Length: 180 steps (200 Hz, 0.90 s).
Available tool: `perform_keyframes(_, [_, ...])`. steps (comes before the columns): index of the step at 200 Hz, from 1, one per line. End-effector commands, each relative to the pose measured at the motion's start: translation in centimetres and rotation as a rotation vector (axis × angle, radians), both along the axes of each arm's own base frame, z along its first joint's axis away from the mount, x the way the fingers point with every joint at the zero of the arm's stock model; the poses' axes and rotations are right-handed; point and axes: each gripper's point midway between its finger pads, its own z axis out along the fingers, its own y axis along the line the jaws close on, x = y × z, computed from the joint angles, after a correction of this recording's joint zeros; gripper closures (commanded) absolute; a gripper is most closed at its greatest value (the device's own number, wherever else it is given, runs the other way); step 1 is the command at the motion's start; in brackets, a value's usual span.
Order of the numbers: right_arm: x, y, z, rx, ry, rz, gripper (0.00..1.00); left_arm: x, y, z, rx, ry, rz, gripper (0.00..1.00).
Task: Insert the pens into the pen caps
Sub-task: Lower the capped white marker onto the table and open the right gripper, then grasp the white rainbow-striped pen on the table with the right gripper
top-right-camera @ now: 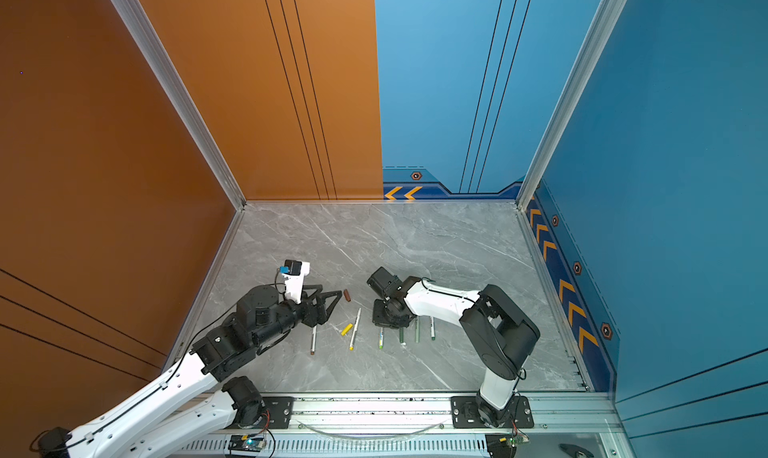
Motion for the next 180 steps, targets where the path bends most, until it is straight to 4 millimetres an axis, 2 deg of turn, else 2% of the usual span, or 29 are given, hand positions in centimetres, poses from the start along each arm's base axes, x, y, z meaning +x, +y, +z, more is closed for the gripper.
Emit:
perform_keyframes(1, [0.3,-0.6,0.6,-0.051,-0.018,0.013,0.77,-0.2,0.3,-0.7,0.010,0.026,-0.001,0.22])
perform_keyframes(30, [0.5,-0.3,1.9,-0.045,-0.045,0.021,0.76,-0.3,0.6,-0.7,0.003,0.030,0.009,0.22])
perform_keyframes(57, [0.6,1.2,4.4,-0.018,-0.107,0.067,0.75,-0.4,1.3,0.0,-0.017,0.013,0.035,0.22])
perform_keyframes(60, [0.6,1.4,4.6,-0.016,-0.112,0.071,0.75,-0.5,1.5,-0.6,0.000,0.035,0.039,0.22])
perform_keyframes(83, [0.2,2.7,5.8,-0.003,-0.140,0.102,0.72,-0.5,2.5,-0.8,-0.009,0.045,0.075,0.21])
perform_keyframes(124, [-1.2,5.1,4.4,-0.037,-0.135,0.168,0.62,-0.2,4.1,-2.2,-0.048,0.120,0.138,0.18])
perform_keyframes(180, [-0.7,6.0,2.0,-0.097,-0.129,0.176,0.57,0.4,4.7,-4.6,-0.188,0.273,0.146,0.15])
